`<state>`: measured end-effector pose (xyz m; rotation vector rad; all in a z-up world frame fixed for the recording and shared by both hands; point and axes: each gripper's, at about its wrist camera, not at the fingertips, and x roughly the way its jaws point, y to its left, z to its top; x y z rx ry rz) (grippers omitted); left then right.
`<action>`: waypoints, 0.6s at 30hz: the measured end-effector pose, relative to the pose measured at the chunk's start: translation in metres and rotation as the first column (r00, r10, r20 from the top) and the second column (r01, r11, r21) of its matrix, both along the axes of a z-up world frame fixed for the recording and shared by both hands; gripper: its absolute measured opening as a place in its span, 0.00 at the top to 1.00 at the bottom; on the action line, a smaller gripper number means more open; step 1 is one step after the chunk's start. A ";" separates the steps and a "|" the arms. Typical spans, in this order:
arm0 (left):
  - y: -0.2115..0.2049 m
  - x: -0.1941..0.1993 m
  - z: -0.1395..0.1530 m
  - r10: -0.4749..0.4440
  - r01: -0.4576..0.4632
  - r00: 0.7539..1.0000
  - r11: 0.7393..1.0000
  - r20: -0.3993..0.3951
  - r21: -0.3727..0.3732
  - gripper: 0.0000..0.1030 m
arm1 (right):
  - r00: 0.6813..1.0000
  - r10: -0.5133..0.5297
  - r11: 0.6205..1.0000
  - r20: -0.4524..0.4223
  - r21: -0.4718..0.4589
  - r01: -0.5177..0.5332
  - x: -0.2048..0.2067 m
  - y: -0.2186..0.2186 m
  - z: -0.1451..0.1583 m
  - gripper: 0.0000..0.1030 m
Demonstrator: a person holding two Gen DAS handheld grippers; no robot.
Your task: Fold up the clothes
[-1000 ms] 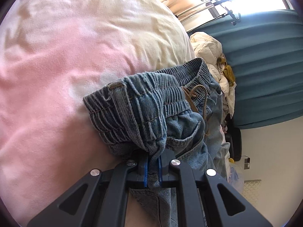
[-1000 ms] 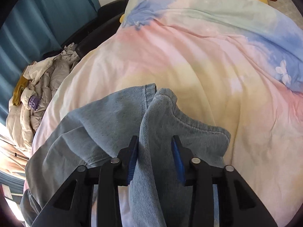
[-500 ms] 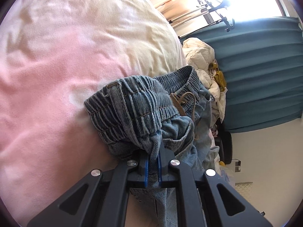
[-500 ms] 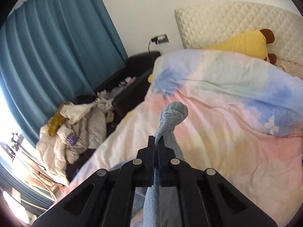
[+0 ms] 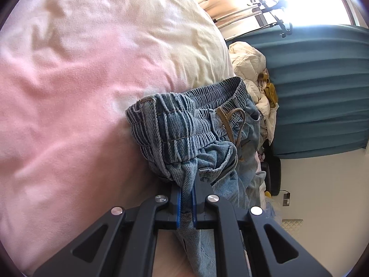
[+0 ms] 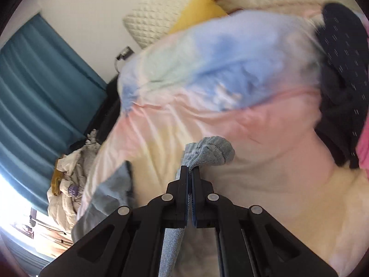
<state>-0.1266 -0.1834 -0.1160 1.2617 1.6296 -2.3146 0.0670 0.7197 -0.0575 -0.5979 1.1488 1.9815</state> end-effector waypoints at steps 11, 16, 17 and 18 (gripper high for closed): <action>-0.009 0.008 -0.002 0.002 -0.003 1.000 0.997 0.008 0.074 0.94 | 0.998 0.011 0.999 -0.056 -0.030 -0.013 0.061 -0.003 -0.032 0.99; -0.010 0.016 -0.014 -0.011 0.007 0.997 0.999 0.081 0.046 0.94 | 1.000 0.012 1.000 -0.018 -0.005 -0.012 0.071 -0.001 -0.036 0.99; -0.009 0.015 -0.014 -0.019 0.017 0.996 1.000 0.086 0.026 0.94 | 1.000 0.011 1.000 0.000 -0.015 -0.011 0.073 0.000 -0.044 0.99; -0.007 0.014 -0.014 -0.028 0.027 0.995 1.000 0.091 0.006 0.94 | 1.000 0.009 1.000 0.020 -0.027 -0.008 0.074 -0.001 -0.055 0.99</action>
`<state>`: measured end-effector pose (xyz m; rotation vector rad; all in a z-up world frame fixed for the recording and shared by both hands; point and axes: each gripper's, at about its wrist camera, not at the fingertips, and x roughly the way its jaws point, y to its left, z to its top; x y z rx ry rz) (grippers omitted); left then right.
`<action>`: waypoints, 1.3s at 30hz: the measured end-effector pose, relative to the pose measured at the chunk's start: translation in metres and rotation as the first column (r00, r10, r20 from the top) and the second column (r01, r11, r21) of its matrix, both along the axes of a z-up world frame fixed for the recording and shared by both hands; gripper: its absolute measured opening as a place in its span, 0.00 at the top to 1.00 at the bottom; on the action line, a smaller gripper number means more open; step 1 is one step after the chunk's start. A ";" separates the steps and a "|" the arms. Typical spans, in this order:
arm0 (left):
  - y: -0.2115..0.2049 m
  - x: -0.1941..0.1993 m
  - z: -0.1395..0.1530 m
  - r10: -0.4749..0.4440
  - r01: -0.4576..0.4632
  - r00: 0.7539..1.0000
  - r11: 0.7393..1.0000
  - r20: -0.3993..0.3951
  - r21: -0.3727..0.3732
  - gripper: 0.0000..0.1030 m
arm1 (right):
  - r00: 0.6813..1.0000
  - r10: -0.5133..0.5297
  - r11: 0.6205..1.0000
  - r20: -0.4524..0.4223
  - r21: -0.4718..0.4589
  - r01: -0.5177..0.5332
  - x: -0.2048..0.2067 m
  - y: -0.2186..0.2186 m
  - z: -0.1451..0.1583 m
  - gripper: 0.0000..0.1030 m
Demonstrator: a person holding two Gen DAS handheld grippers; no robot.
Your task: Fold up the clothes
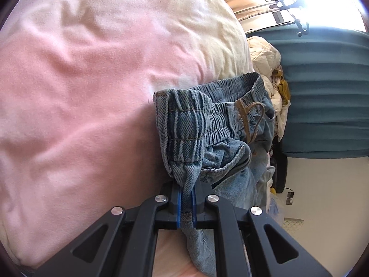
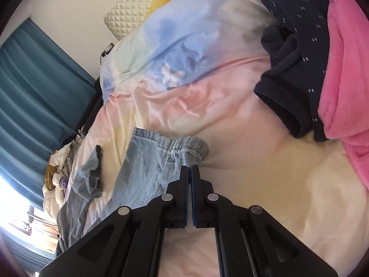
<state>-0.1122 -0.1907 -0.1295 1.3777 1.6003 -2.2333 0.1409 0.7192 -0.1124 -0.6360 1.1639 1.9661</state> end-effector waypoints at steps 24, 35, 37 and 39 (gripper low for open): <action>0.058 0.051 0.106 -0.275 0.127 0.934 0.852 -0.228 -0.508 0.49 | 0.978 0.204 0.970 0.037 0.125 -0.207 -0.009 -0.030 0.027 0.62; 0.178 0.009 0.121 -0.518 0.280 0.824 0.723 -0.228 -0.632 0.49 | 0.861 0.508 0.848 -0.019 0.189 -0.496 -0.158 -0.098 0.031 0.62; 0.203 -0.003 0.113 -0.559 0.316 0.802 0.695 -0.210 -0.646 0.49 | 0.843 0.537 0.832 -0.024 0.182 -0.525 -0.190 -0.101 0.025 0.62; 0.226 -0.013 0.103 -0.598 0.347 0.777 0.667 -0.196 -0.659 0.49 | 0.828 0.559 0.821 -0.036 0.165 -0.547 -0.221 -0.100 0.018 0.62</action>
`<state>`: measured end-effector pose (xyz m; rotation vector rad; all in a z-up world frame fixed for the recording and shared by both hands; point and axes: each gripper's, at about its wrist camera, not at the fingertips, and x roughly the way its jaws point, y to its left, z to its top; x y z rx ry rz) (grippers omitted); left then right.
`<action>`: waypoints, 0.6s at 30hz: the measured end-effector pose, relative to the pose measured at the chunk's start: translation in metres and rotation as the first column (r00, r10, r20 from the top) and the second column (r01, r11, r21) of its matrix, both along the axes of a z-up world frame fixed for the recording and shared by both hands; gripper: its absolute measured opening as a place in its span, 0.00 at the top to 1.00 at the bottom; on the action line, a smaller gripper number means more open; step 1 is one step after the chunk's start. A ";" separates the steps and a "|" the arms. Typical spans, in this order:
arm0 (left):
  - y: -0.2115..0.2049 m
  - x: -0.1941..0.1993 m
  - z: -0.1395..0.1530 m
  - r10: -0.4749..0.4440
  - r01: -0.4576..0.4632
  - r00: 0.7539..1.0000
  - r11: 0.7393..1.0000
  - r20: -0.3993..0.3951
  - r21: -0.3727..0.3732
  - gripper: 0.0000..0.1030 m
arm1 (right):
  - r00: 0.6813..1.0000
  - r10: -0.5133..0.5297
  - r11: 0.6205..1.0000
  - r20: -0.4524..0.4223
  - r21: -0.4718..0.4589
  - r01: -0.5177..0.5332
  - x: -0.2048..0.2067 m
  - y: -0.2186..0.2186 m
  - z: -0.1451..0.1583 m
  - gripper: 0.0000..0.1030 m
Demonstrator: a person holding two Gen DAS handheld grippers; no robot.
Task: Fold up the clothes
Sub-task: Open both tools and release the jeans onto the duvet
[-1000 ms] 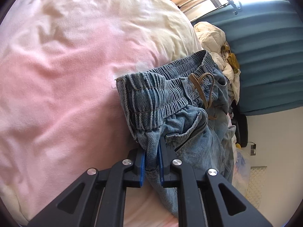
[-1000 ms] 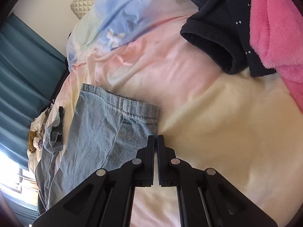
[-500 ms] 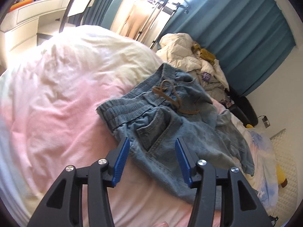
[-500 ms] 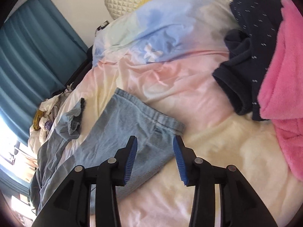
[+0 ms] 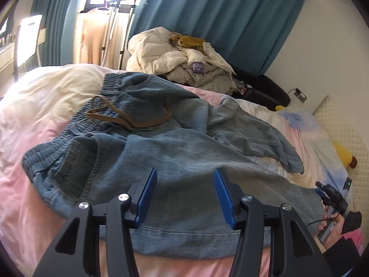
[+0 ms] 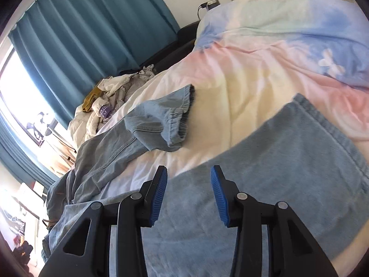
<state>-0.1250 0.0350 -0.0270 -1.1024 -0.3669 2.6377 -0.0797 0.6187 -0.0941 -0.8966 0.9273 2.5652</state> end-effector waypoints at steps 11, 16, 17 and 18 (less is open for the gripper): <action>0.062 -0.038 -0.065 -0.074 0.079 0.996 0.989 0.050 -0.124 0.49 | 0.999 -0.036 0.997 0.034 -0.070 0.038 -0.110 0.036 -0.051 0.62; 0.072 -0.041 -0.075 -0.078 0.086 0.996 0.980 0.052 -0.178 0.49 | 0.996 -0.084 0.994 0.021 -0.066 0.086 -0.120 0.049 -0.056 0.81; 0.073 -0.040 -0.075 -0.079 0.087 0.996 0.980 0.050 -0.179 0.49 | 0.996 -0.094 0.993 0.013 -0.069 0.094 -0.120 0.052 -0.054 0.82; 0.074 -0.040 -0.074 -0.080 0.088 0.996 0.980 0.048 -0.179 0.49 | 0.995 -0.095 0.994 0.008 -0.048 0.096 -0.120 0.053 -0.047 0.83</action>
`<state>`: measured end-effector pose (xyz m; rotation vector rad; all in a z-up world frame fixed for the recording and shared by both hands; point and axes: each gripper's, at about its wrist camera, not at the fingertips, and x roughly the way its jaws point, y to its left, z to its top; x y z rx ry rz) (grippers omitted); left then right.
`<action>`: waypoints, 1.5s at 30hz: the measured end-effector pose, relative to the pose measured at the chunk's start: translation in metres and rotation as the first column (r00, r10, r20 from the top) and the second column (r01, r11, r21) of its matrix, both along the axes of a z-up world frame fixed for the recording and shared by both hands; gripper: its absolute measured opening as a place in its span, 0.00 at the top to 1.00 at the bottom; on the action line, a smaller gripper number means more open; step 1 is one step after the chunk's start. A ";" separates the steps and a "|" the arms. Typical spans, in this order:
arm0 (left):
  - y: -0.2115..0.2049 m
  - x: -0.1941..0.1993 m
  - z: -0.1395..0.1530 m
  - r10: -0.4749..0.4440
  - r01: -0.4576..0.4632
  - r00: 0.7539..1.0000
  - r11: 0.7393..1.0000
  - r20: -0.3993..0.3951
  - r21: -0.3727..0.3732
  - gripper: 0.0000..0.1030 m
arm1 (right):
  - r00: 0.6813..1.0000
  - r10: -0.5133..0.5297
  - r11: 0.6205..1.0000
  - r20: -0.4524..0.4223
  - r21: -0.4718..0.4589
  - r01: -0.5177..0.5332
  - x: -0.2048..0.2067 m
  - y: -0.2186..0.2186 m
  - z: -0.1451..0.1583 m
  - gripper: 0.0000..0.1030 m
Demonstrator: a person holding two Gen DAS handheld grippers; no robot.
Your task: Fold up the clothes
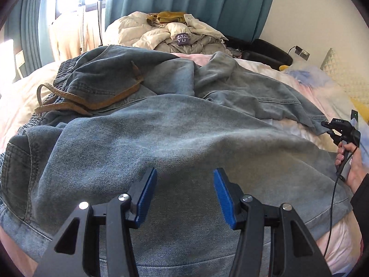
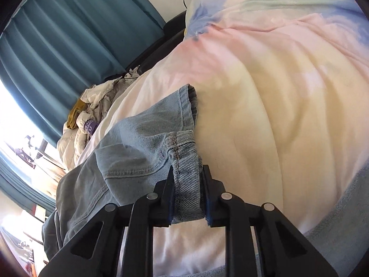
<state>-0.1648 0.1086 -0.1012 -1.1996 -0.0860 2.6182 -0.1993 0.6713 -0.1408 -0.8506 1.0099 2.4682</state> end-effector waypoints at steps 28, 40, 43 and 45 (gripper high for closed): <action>-0.009 0.010 0.011 -0.010 0.009 1.000 0.998 0.013 0.061 0.49 | 0.962 -0.240 0.968 0.131 0.105 0.228 0.062 0.104 0.062 0.84; -0.002 0.011 0.005 -0.026 0.025 0.999 0.999 0.026 0.041 0.49 | 0.954 -0.238 0.966 0.182 -0.054 0.252 0.080 0.125 0.042 0.84; 0.000 0.011 0.004 -0.020 0.020 1.000 0.999 0.021 0.029 0.49 | 0.968 -0.203 0.979 0.147 0.050 0.198 0.048 0.119 0.096 0.84; -0.001 0.012 0.005 -0.008 0.008 1.000 1.000 0.009 0.024 0.49 | 0.974 -0.188 0.979 0.124 0.103 0.176 0.028 0.112 0.126 0.84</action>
